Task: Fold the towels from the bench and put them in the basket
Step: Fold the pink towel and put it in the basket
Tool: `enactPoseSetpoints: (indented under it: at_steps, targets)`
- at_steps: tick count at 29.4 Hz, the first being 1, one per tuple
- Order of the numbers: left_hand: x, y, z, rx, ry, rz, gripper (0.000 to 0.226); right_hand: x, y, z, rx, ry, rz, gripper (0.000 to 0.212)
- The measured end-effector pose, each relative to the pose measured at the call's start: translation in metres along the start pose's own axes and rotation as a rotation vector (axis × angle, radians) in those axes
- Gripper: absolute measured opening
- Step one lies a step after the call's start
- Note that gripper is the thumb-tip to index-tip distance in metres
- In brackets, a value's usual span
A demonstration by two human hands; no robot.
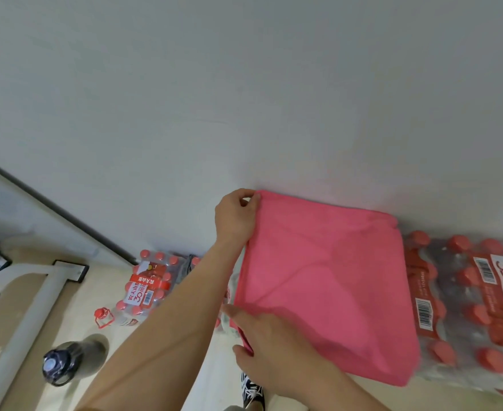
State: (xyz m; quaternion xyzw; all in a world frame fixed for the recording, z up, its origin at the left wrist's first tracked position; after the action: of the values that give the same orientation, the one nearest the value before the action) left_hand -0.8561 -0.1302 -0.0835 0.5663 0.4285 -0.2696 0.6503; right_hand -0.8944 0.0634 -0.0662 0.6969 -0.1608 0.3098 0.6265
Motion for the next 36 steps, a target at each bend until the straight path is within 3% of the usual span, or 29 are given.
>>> enactPoseSetpoints:
  at_steps: [3,6,9,12,14,19,22,28,32,36]
  targets:
    - [0.009,0.005,-0.002,0.021,0.066,0.017,0.022,0.005,0.005,0.001,0.032,-0.016,0.052,0.060]
    - [0.017,0.006,-0.008,0.096,0.099,0.083,0.034,-0.003,0.026,0.001,-0.008,-0.146,0.273,0.048]
    - [0.017,0.006,-0.011,0.104,0.109,0.086,0.032,-0.052,0.074,-0.003,-0.382,-0.317,0.195,0.036]
    - [0.014,0.004,-0.009,0.081,0.133,0.067,0.024,-0.126,0.129,-0.014,-0.654,-0.554,-0.151,0.042]
    - [0.014,0.002,-0.007,0.064,0.154,0.050,0.020,-0.169,0.153,-0.016,-0.659,-0.721,-0.264,0.046]
    - [0.012,0.000,-0.007,0.134,0.301,-0.144,0.012,-0.217,0.170,0.003,-0.665,-0.944,-0.020,0.043]
    - [0.005,0.001,-0.011,0.177,0.262,-0.140,0.011,-0.221,0.174,0.010,-0.792,-0.961,0.224,0.023]
    - [-0.009,0.007,-0.017,0.228,0.256,-0.348,0.032,-0.210,0.171,0.000,-0.673,-0.819,0.480,0.042]
    - [-0.006,0.013,-0.019,0.313,0.291,-0.469,0.044,-0.197,0.184,-0.007,-0.679,-0.692,0.509,0.040]
    - [-0.014,0.020,-0.017,0.295,0.271,-0.585,0.021,-0.186,0.202,-0.012,-0.885,-0.548,0.485,0.024]
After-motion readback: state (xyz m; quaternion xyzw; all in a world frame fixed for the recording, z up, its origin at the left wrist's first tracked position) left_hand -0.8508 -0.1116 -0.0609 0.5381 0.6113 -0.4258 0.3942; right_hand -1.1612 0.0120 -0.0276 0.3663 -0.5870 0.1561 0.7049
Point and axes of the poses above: each hand's wrist, its own z-axis towards the middle knuckle, its own y-axis out of the back of the hand, x = y × z, the point moved 5 cm from there along z, towards the middle knuckle, and after that the axes turned 14 degrees about -x, right-handed, at the moved point
